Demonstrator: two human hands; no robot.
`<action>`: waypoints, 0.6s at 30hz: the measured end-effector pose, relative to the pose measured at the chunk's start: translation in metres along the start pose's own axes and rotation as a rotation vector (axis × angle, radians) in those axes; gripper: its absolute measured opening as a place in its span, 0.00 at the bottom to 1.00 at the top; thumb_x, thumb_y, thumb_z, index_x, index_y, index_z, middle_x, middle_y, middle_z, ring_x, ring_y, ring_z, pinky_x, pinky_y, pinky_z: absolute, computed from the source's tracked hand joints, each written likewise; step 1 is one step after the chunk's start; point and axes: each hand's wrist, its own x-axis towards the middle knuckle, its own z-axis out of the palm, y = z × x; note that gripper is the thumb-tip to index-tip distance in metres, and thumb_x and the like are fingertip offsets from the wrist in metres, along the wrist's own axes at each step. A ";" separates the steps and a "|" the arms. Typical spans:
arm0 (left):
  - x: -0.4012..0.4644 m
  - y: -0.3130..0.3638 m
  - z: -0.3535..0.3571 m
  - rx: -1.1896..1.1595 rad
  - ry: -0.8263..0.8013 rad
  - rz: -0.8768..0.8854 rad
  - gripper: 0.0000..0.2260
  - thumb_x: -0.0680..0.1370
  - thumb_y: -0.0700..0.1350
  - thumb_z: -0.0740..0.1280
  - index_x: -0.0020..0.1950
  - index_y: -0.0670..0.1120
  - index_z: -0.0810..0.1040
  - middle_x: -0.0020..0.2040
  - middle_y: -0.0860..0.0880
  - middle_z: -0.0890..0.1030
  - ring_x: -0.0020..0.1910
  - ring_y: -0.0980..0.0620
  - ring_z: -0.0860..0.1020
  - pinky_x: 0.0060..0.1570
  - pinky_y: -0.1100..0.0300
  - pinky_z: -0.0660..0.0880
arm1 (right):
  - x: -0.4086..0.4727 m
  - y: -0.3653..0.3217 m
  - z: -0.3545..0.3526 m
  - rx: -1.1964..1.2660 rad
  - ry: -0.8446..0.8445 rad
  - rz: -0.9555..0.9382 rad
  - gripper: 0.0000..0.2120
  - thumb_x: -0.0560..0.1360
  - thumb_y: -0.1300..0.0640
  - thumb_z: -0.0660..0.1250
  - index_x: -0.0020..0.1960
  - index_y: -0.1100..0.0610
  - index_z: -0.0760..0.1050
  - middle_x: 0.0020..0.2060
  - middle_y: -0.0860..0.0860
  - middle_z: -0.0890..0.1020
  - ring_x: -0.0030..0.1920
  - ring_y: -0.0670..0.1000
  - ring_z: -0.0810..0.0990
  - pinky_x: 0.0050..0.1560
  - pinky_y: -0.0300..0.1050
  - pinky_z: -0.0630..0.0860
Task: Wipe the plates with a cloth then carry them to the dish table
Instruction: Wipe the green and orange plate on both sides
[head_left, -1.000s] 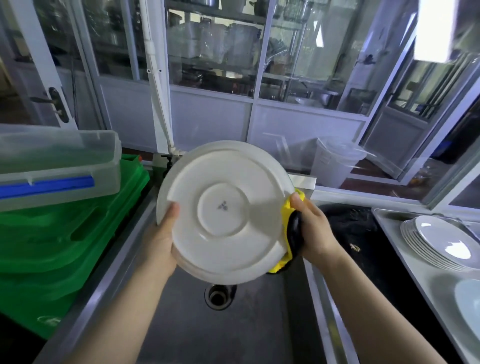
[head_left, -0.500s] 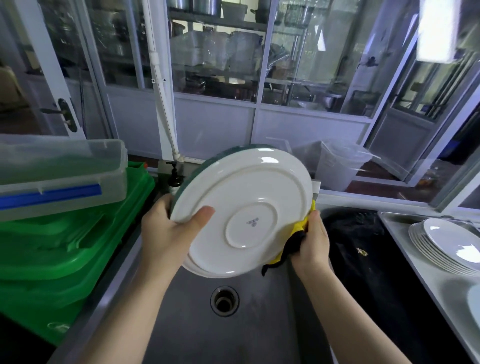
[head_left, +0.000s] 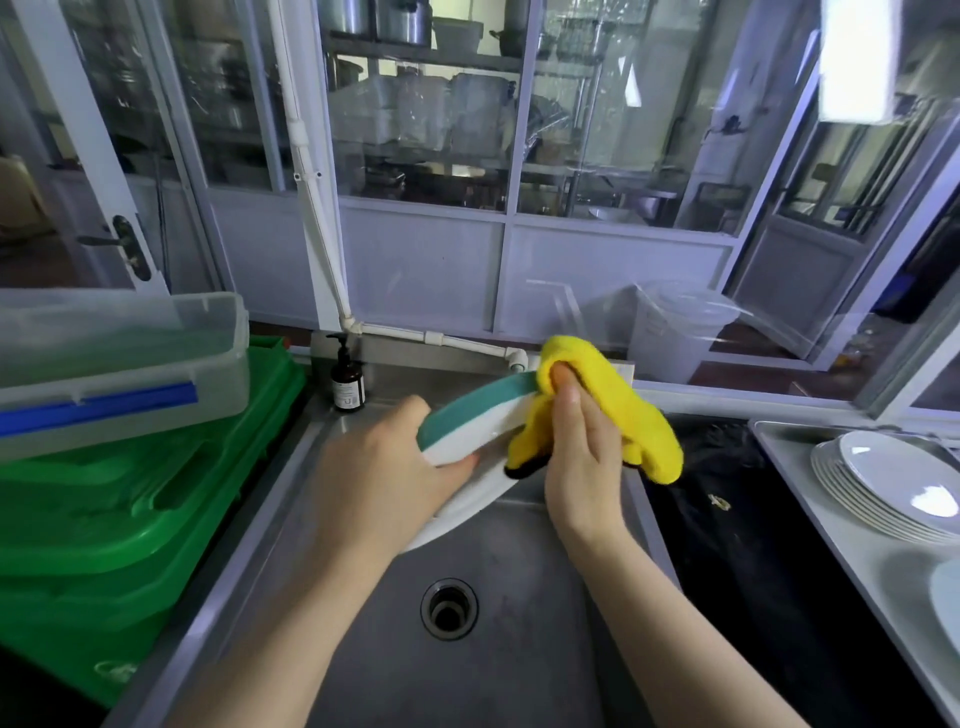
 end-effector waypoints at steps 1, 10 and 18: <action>0.001 -0.001 0.001 0.012 -0.024 -0.035 0.19 0.61 0.58 0.74 0.31 0.47 0.69 0.22 0.51 0.68 0.21 0.43 0.71 0.20 0.57 0.69 | -0.002 -0.001 0.001 -0.040 -0.081 0.010 0.21 0.80 0.49 0.52 0.41 0.61 0.75 0.29 0.57 0.80 0.34 0.59 0.80 0.43 0.55 0.77; -0.006 -0.012 -0.005 0.046 -0.229 -0.128 0.25 0.63 0.64 0.73 0.31 0.50 0.61 0.24 0.52 0.70 0.27 0.45 0.74 0.26 0.58 0.67 | -0.003 0.007 -0.010 -0.679 0.026 -0.414 0.04 0.67 0.57 0.72 0.41 0.53 0.85 0.40 0.53 0.75 0.42 0.56 0.73 0.42 0.45 0.72; -0.007 -0.009 -0.012 0.035 -0.218 -0.143 0.23 0.63 0.61 0.72 0.31 0.50 0.61 0.26 0.49 0.73 0.28 0.42 0.74 0.27 0.56 0.69 | -0.013 0.010 -0.005 -0.537 -0.283 -0.388 0.18 0.76 0.49 0.65 0.58 0.61 0.80 0.72 0.58 0.63 0.70 0.64 0.67 0.63 0.66 0.68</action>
